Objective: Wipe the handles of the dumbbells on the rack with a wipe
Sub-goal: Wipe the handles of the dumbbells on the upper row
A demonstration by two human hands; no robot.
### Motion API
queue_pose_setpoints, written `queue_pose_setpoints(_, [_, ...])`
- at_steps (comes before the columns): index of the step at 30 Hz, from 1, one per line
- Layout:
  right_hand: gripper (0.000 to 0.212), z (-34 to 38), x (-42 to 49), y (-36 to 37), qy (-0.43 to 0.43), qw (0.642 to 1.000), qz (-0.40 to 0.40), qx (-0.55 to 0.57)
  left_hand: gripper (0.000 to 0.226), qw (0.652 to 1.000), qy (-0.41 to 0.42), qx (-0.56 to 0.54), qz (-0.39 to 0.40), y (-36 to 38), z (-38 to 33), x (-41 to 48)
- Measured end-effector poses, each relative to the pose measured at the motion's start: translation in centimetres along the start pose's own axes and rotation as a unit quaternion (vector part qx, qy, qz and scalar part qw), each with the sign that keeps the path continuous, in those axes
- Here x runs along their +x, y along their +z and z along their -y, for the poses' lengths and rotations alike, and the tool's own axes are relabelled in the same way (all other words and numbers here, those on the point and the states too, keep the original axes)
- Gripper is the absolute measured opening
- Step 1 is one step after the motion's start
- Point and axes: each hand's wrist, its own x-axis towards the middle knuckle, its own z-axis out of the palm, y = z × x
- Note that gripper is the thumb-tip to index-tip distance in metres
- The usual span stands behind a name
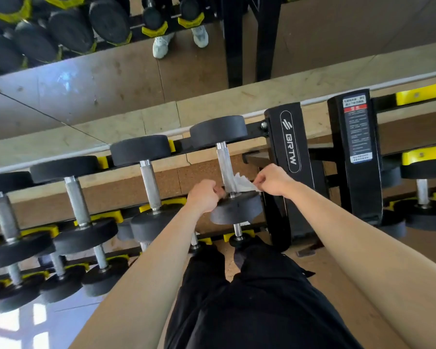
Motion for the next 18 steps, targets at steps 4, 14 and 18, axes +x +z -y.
queue_pose_setpoints(4, [0.014,1.3,-0.3,0.7,-0.027,0.999,0.018,0.014,0.015,0.999,0.019,-0.025,0.011,-0.7,0.8,-1.6])
queue_pose_setpoints(14, [0.021,1.6,-3.4,1.8,-0.086,0.992,-0.043,0.084,0.022,0.961,0.086,-0.247,0.09,-4.3,1.9,-10.4])
queue_pose_setpoints(18, [0.015,0.6,-8.0,0.9,-0.104,0.96,-0.085,0.246,0.017,0.88,0.085,-0.458,0.091,-3.1,1.7,-13.0])
